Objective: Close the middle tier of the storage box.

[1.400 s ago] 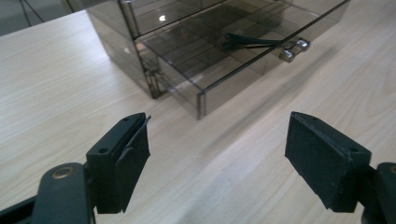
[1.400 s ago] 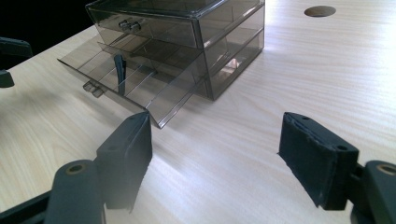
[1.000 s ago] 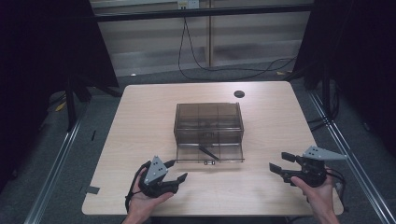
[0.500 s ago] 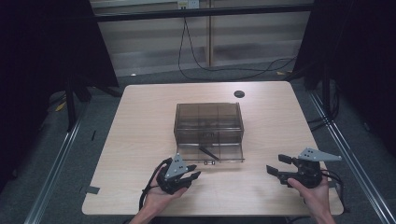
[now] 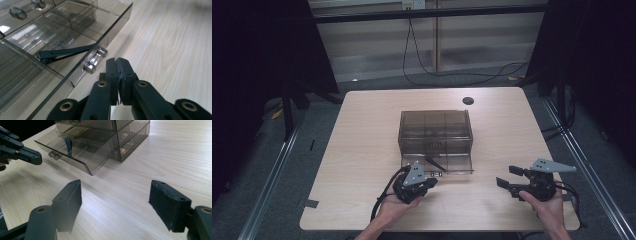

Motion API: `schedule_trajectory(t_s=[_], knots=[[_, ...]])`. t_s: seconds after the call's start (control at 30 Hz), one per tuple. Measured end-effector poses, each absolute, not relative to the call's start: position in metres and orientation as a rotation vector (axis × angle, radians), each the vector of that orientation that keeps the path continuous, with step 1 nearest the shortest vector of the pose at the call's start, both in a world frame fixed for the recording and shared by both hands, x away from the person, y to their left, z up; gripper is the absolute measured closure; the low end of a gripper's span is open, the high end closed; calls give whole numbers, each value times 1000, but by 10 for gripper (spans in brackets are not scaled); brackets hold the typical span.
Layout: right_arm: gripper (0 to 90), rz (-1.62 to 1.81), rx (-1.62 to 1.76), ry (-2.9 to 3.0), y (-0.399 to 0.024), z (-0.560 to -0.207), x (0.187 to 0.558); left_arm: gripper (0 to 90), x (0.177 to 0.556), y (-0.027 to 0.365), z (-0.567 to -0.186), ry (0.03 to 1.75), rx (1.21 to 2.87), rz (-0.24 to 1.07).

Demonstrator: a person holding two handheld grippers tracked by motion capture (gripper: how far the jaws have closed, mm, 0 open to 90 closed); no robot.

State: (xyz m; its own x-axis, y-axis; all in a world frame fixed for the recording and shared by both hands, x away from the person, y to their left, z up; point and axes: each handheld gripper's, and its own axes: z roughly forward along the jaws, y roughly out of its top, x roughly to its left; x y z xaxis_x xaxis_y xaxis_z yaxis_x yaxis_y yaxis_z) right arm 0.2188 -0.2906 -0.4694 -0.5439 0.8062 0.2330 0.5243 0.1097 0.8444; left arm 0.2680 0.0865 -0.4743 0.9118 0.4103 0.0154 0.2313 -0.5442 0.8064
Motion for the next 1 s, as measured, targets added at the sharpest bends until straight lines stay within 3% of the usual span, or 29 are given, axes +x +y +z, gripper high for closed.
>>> schedule_trajectory(t_s=[1.0], knots=[[267, 1398, 1313, 2114, -290, -470, 221, 900, 278, 80, -486, 472, 2220, 280]])
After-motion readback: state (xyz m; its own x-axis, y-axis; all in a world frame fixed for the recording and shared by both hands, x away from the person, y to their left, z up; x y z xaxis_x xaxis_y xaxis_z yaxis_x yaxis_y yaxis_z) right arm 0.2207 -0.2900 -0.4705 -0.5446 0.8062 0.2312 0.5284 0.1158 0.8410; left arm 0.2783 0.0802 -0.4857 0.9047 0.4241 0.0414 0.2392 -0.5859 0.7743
